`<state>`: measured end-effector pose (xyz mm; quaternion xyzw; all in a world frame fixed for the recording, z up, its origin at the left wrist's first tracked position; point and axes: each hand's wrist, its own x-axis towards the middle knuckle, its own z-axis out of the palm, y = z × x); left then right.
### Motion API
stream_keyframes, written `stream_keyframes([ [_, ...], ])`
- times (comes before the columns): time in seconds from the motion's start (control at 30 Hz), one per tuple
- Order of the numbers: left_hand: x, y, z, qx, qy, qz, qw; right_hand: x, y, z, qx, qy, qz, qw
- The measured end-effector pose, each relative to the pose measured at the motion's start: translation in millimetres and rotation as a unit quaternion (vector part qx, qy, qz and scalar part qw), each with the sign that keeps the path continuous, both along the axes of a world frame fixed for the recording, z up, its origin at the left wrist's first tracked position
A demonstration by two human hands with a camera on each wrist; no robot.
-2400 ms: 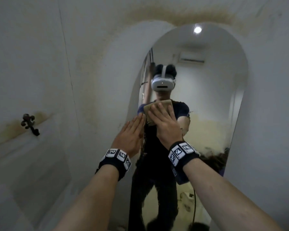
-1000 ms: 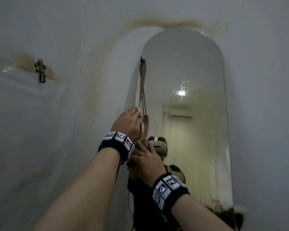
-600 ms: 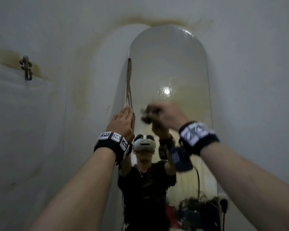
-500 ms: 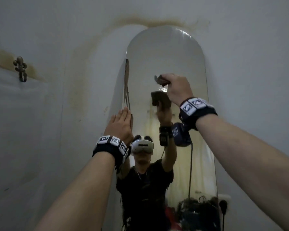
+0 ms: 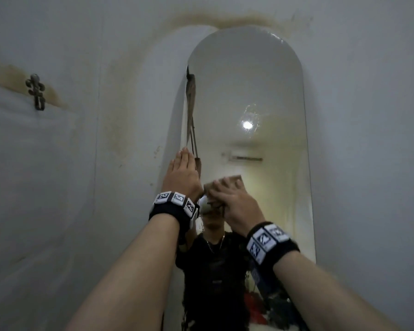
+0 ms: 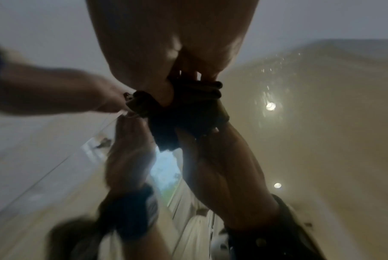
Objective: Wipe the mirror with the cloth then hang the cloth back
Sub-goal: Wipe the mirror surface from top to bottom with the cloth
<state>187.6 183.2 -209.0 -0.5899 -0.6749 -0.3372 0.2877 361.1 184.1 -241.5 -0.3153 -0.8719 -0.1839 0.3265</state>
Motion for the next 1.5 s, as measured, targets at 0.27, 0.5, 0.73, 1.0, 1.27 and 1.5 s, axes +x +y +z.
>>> stream_keyframes([
  [0.27, 0, -7, 0, -0.011, -0.010, -0.015, 1.000, 18, -33, -80, 0.024, 0.000, 0.038, 0.999],
  [0.5, -8, -8, 1, 0.002, 0.002, -0.021, 1.000, -4, -14, 80, 0.110, 0.188, 0.037, 0.975],
  [0.73, -20, -15, 6, -0.006, 0.048, -0.015, 0.999, -37, 20, 22, 0.060, 0.028, 0.029, 0.997],
  [1.0, -7, -15, 3, -0.016, 0.030, 0.006, 0.999, -6, 5, -118, 0.063, -0.017, 0.110, 0.992],
  [1.27, 16, -9, -4, 0.030, 0.061, 0.008, 0.998, 46, -22, 38, 0.007, 0.181, 0.107, 0.978],
  [1.5, 13, 10, -4, -0.021, 0.108, 0.000, 0.994, 81, 52, 197, 0.135, 0.223, -0.031, 0.965],
])
